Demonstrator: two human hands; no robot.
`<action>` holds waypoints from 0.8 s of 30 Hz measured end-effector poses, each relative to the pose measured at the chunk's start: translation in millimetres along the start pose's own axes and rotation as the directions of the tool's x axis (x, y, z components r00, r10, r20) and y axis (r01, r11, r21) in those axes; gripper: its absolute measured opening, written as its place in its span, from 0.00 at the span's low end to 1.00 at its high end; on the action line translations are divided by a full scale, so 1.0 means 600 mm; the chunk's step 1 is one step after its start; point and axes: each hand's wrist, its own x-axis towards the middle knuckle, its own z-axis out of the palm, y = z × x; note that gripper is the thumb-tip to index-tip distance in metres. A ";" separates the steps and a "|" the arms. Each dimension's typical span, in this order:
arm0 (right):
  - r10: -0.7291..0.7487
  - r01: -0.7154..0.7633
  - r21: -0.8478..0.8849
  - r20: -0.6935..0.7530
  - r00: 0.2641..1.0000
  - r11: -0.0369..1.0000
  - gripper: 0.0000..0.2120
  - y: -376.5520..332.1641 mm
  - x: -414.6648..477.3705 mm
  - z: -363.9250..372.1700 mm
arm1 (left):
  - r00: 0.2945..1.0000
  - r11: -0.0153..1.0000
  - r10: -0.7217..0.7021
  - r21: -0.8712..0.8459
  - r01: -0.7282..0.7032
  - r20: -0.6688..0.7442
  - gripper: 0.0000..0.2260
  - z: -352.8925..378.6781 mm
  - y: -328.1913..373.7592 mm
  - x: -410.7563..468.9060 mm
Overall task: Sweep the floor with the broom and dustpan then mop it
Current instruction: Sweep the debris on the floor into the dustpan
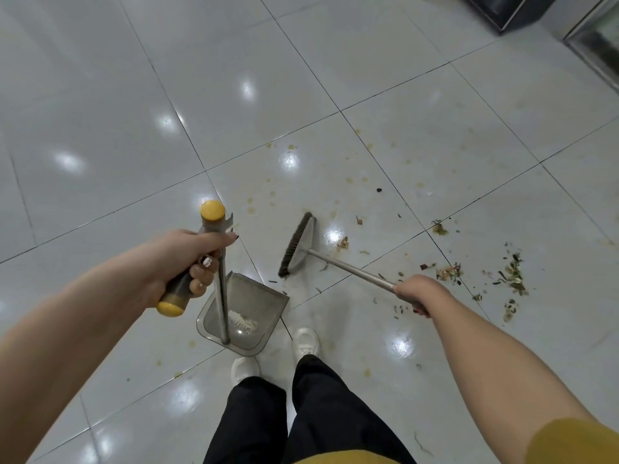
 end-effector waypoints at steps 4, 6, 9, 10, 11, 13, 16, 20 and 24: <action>0.016 -0.013 0.060 -0.055 0.998 0.998 0.18 0.041 -0.001 -0.004 | 1.000 0.999 0.026 0.020 -0.025 -0.008 0.15 -0.003 -0.018 -0.015; -0.005 0.008 0.194 -0.018 1.000 0.981 0.19 0.058 -0.015 -0.004 | 0.999 0.999 0.035 0.017 -0.034 -0.007 0.15 -0.011 -0.029 -0.027; -0.053 -0.015 0.473 0.130 0.990 0.881 0.19 0.070 -0.050 0.009 | 0.998 0.998 0.054 0.028 -0.054 -0.008 0.16 -0.026 -0.049 -0.041; -0.085 -0.035 0.540 0.196 0.977 0.841 0.19 0.068 -0.063 0.020 | 0.998 0.998 0.059 0.029 -0.059 -0.010 0.16 -0.031 -0.057 -0.046; -0.120 -0.056 0.596 0.252 0.960 0.801 0.19 0.060 -0.075 0.034 | 0.998 0.998 0.061 0.030 -0.060 -0.008 0.16 -0.036 -0.067 -0.052; -0.174 -0.103 0.689 0.320 0.931 0.717 0.20 0.037 -0.092 0.062 | 0.998 0.998 0.066 0.021 -0.066 -0.006 0.16 -0.044 -0.085 -0.062; -0.242 -0.107 0.734 0.353 0.904 0.671 0.18 -0.019 -0.127 0.101 | 0.997 0.997 0.074 0.000 -0.074 -0.018 0.16 -0.056 -0.118 -0.077; -0.334 -0.125 0.761 0.419 0.845 0.637 0.17 -0.089 -0.174 0.147 | 0.999 0.998 0.047 -0.028 -0.048 -0.016 0.16 -0.070 -0.159 -0.090; -0.365 -0.147 0.721 0.503 0.783 0.677 0.16 -0.137 -0.202 0.191 | 1.000 0.999 0.018 -0.037 -0.019 -0.009 0.16 -0.071 -0.195 -0.096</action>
